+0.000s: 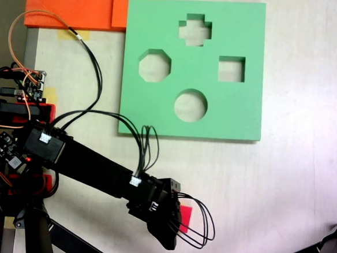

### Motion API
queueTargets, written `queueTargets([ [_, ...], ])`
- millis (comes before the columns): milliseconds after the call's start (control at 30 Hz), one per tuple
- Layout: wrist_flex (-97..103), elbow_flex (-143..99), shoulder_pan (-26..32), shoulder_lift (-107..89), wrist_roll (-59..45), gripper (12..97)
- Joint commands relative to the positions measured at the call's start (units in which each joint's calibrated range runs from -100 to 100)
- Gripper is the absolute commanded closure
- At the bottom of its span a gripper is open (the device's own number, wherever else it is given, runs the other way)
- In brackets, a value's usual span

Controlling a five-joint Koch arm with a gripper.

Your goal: Put the square block into the corresponding hole

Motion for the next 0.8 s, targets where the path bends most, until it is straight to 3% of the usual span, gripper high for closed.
queueTargets([
  [0, 0.48, 3.48, 0.1, 0.06, 0.29, 38.0],
  [767, 0.87, 2.69, -0.24, 11.93, 1.51, 38.9],
])
